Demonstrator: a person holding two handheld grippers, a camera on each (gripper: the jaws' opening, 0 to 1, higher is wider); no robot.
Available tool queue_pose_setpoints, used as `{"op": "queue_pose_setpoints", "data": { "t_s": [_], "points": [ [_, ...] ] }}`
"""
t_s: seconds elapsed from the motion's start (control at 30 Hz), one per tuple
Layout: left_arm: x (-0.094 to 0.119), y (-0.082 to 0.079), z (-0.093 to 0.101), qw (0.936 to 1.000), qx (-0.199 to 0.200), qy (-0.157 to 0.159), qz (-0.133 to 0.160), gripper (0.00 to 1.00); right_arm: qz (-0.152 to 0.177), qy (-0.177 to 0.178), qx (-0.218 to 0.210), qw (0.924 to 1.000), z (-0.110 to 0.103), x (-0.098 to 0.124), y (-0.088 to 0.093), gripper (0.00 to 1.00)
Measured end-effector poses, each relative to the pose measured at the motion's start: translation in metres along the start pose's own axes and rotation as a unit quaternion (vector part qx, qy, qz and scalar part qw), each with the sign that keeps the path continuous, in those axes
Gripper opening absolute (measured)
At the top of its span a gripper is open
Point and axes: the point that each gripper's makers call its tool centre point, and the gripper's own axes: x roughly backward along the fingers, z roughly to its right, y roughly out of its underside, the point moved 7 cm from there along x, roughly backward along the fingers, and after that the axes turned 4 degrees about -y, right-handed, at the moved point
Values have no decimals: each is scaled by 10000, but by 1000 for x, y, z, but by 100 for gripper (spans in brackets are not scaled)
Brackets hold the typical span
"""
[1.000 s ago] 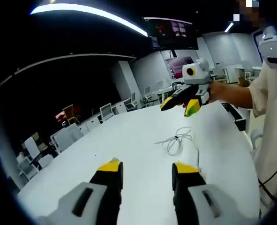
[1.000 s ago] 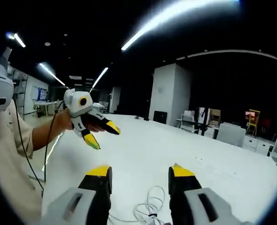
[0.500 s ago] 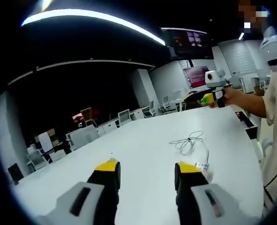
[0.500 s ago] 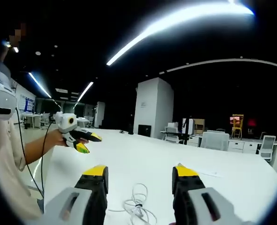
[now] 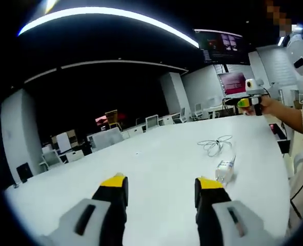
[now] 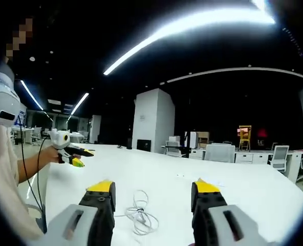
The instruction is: Plug the desk Type‑C cable into the charger adapter.
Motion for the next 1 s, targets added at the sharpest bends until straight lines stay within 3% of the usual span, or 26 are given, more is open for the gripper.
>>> {"op": "queue_pose_setpoints", "data": {
  "t_s": [0.27, 0.5, 0.63, 0.7, 0.83, 1.0],
  "points": [
    [11, 5, 12, 9999, 116, 26, 96, 53, -9, 186, -88, 9998, -3, 15, 14, 62],
    [12, 5, 22, 9992, 219, 295, 124, 53, -54, 169, -172, 9997, -5, 20, 25, 64],
    [11, 5, 24, 9989, 116, 455, -4, 53, -73, 164, -182, 9997, -5, 23, 27, 64],
    [11, 6, 30, 9973, 18, 717, -155, 53, -116, 168, -205, 9996, -4, 23, 30, 64],
    [8, 10, 45, 9884, -176, 1368, -637, 55, -124, 174, -245, 9995, -4, 25, 31, 64],
    [-3, 4, 46, 9827, -259, 1586, -923, 55, -81, 223, -263, 9994, -5, 30, 31, 64]
  ]
}}
